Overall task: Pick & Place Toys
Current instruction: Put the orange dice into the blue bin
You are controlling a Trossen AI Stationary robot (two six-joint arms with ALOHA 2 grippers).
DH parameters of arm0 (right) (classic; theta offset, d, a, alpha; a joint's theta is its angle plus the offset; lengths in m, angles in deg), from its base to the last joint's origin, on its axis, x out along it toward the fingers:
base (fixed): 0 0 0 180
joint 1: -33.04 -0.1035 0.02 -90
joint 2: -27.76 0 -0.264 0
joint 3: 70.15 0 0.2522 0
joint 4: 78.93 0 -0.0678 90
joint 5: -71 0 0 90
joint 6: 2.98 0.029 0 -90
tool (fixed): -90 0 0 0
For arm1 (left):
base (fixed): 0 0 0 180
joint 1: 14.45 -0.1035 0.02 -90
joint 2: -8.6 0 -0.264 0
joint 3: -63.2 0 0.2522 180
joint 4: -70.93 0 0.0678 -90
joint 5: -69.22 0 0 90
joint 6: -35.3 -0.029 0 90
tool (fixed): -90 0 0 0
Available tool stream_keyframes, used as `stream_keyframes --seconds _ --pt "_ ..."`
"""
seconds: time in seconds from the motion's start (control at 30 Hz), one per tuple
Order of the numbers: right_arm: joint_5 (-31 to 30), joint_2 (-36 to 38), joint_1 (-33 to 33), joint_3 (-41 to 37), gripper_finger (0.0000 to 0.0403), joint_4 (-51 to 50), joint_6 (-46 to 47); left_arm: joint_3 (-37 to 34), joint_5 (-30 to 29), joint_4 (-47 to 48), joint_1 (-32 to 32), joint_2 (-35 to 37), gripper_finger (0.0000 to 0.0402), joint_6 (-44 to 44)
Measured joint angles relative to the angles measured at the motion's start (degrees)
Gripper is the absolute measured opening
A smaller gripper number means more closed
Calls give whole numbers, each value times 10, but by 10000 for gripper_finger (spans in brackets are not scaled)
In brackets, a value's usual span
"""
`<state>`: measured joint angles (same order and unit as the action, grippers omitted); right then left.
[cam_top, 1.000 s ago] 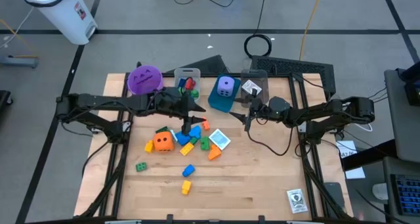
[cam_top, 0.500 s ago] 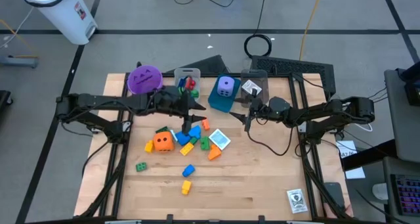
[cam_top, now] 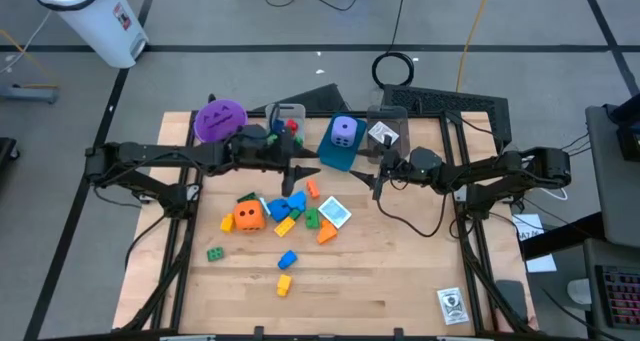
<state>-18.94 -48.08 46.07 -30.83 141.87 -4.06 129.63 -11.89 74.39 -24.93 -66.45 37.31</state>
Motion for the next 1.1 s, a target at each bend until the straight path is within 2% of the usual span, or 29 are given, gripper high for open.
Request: stream_keyframes --seconds 0.17,0.73,1.1 --pt "0 0 0 0 288 0 0 0 0 -29 0 0 202 -4" --pt "0 0 0 0 288 0 0 0 0 -25 -10 5 202 -4" --pt "0 0 0 0 288 0 0 0 0 109 -31 90 202 -53"
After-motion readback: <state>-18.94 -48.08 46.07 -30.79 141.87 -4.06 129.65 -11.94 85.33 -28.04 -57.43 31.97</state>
